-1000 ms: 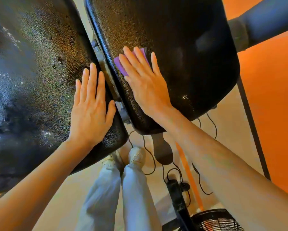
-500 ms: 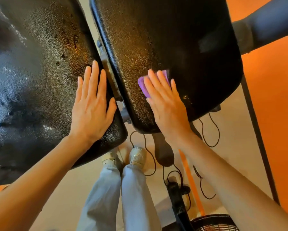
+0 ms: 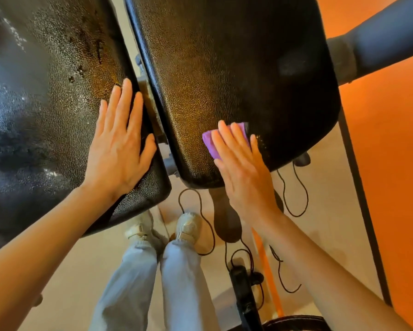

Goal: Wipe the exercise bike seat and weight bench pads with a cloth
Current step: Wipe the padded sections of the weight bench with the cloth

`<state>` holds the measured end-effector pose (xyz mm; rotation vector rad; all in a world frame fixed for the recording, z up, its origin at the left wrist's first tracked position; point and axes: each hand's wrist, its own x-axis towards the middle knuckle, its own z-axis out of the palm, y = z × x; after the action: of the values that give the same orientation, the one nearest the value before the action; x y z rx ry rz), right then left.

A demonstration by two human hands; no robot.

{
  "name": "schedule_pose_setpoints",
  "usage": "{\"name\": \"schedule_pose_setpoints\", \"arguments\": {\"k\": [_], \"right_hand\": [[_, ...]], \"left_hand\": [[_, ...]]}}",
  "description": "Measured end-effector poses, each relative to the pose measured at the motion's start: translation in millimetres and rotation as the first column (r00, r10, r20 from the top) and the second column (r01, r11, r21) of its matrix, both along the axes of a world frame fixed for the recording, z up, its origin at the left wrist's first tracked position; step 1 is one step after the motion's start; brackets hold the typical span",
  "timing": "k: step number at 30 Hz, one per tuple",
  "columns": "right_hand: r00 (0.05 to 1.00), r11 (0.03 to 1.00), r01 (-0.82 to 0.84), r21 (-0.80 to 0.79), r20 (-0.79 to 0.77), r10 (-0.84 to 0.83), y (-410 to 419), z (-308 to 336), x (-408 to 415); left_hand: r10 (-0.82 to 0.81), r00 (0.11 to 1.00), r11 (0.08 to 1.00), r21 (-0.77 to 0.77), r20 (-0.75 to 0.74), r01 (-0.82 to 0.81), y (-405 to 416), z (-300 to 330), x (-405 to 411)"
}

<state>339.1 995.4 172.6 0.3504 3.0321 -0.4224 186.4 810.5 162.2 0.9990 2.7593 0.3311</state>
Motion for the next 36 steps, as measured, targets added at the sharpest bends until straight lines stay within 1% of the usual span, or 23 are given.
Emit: {"name": "schedule_pose_setpoints", "arguments": {"k": [4,6,8,10,12,15,17,18,20,22,23,24,27,29,31,33,34,35,36], "right_hand": [[0.999,0.996,0.047,0.076,-0.026,-0.045,13.6,-6.5,-78.7],[0.996,0.994,0.086,0.065,-0.023,-0.084,13.3,-8.4,-90.8],[0.991,0.991,0.13,0.039,-0.027,-0.129,1.9,-6.4,-55.5],[0.988,0.988,0.155,0.012,0.011,-0.155,-18.2,2.2,-0.4],[0.992,0.992,0.121,0.017,0.037,-0.122,-19.4,2.4,13.0],[0.996,0.991,0.087,0.106,0.021,-0.09,11.4,-3.1,-61.5],[0.991,0.987,0.124,0.103,0.033,-0.128,23.3,-5.6,-94.6],[0.989,0.985,0.146,0.094,0.024,-0.149,22.2,-6.9,-89.3],[0.984,0.982,0.179,0.067,-0.012,-0.178,5.2,-6.3,-38.3],[0.98,0.98,0.196,0.013,0.014,-0.197,-17.2,1.4,21.4],[0.983,0.983,0.183,0.0,0.029,-0.183,-16.7,0.7,29.4],[0.986,0.986,0.167,0.001,0.023,-0.167,-8.6,-1.3,18.3],[0.984,0.98,0.177,0.087,-0.015,-0.176,25.8,-8.2,-71.5],[0.976,0.972,0.216,0.088,-0.003,-0.217,36.3,-12.0,-97.9],[0.969,0.965,0.248,0.09,-0.027,-0.246,21.8,-12.2,-61.6],[0.963,0.962,0.268,0.058,-0.002,-0.269,-13.7,-4.5,10.6],[0.96,0.959,0.28,0.033,0.002,-0.28,-25.2,-0.9,33.0],[0.961,0.961,0.275,0.022,-0.007,-0.275,-24.4,-3.2,37.8],[0.965,0.965,0.264,0.016,-0.012,-0.263,-14.0,-5.4,25.5]], "left_hand": [[-0.005,1.0,1.0,-0.001,-0.003,0.005,1.0,-0.4,0.3],[-0.008,1.0,1.0,-0.001,-0.003,0.008,0.1,-0.7,0.3],[-0.016,1.0,1.0,0.008,0.005,0.016,-0.8,-0.9,-0.1],[-0.018,1.0,1.0,0.021,0.017,0.017,-1.3,0.1,-0.3],[-0.013,1.0,1.0,0.025,0.02,0.012,-1.7,1.4,-0.8],[-0.02,1.0,1.0,0.02,0.009,0.019,-0.6,0.4,-0.6],[-0.017,1.0,1.0,0.013,0.007,0.017,-0.7,-0.4,-0.3],[-0.018,1.0,1.0,0.014,0.003,0.018,-1.1,-1.0,-0.2],[-0.019,1.0,1.0,0.023,-0.002,0.019,-0.8,-1.1,-0.4],[-0.024,1.0,0.999,0.025,0.006,0.024,-0.4,-0.4,0.2],[-0.016,1.0,1.0,0.023,0.008,0.016,-0.9,0.0,0.0],[-0.015,1.0,1.0,0.02,0.009,0.015,-0.9,0.2,-0.3],[-0.016,1.0,1.0,0.01,0.008,0.016,-0.2,-0.7,0.2],[-0.018,1.0,1.0,0.006,0.009,0.018,-1.0,-2.1,0.6],[-0.021,1.0,1.0,0.01,0.003,0.021,-0.6,-3.2,-0.1],[-0.025,1.0,1.0,0.006,0.011,0.025,-0.7,-2.7,0.1],[-0.018,1.0,1.0,0.005,0.015,0.018,-1.3,-2.6,-0.1],[-0.011,1.0,1.0,0.006,0.018,0.011,-1.3,-1.9,-0.3],[-0.013,1.0,1.0,0.007,0.021,0.013,-1.0,-1.5,-0.2]]}}
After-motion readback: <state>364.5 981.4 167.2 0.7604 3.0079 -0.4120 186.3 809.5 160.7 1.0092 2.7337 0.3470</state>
